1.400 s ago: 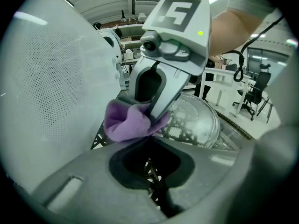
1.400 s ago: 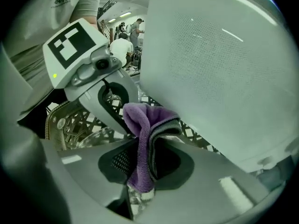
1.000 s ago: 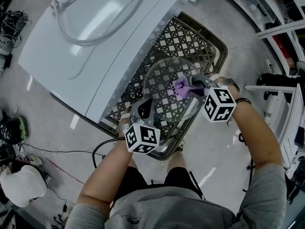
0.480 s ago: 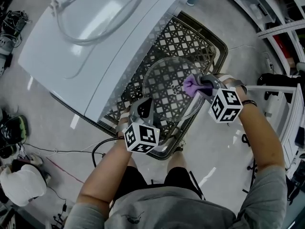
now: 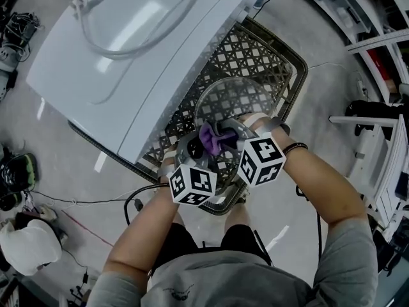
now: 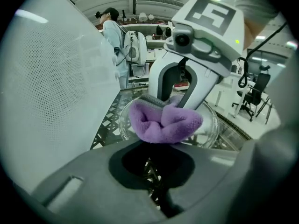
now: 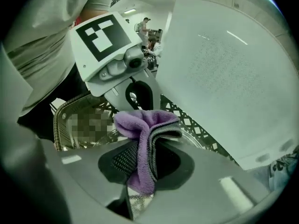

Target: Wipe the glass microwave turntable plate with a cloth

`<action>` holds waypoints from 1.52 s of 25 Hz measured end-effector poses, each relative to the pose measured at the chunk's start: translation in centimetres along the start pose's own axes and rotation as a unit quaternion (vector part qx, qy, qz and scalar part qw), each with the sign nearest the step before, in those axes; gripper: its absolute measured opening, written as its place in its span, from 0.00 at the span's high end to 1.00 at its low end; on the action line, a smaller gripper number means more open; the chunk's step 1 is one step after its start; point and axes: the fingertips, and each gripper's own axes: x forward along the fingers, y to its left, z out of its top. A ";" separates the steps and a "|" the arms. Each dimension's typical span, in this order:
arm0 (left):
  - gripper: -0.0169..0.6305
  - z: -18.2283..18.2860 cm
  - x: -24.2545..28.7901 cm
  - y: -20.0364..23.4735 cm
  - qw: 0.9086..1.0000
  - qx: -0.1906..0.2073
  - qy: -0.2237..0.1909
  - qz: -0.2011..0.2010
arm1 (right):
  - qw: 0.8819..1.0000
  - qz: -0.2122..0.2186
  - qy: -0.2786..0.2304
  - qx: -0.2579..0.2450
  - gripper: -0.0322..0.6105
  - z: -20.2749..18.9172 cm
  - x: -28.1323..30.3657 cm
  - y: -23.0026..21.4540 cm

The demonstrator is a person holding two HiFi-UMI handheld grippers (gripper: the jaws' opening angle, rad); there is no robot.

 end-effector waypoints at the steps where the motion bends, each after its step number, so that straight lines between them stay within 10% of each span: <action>1: 0.97 0.0 0.0 0.0 1.000 0.001 0.000 0.001 | 1.000 0.001 0.001 0.001 0.80 0.0 0.2 -0.1; 11: 0.97 0.0 -0.1 0.1 1.000 -0.007 0.001 -0.004 | 1.000 -0.003 0.021 0.002 0.81 -2.0 -0.4 0.2; 25: 0.97 0.0 0.0 0.0 1.000 -0.007 0.002 -0.005 | 0.988 -0.020 0.148 0.044 0.81 -15.3 -7.3 0.7; 34: 0.97 0.0 -0.1 0.0 1.000 -0.010 0.002 -0.007 | 0.987 -0.026 0.153 0.032 0.81 -14.9 -7.2 0.6; 38: 0.97 0.0 -0.1 0.1 1.000 -0.013 0.002 -0.014 | 0.996 -0.023 0.073 0.037 0.80 -9.8 -6.2 1.1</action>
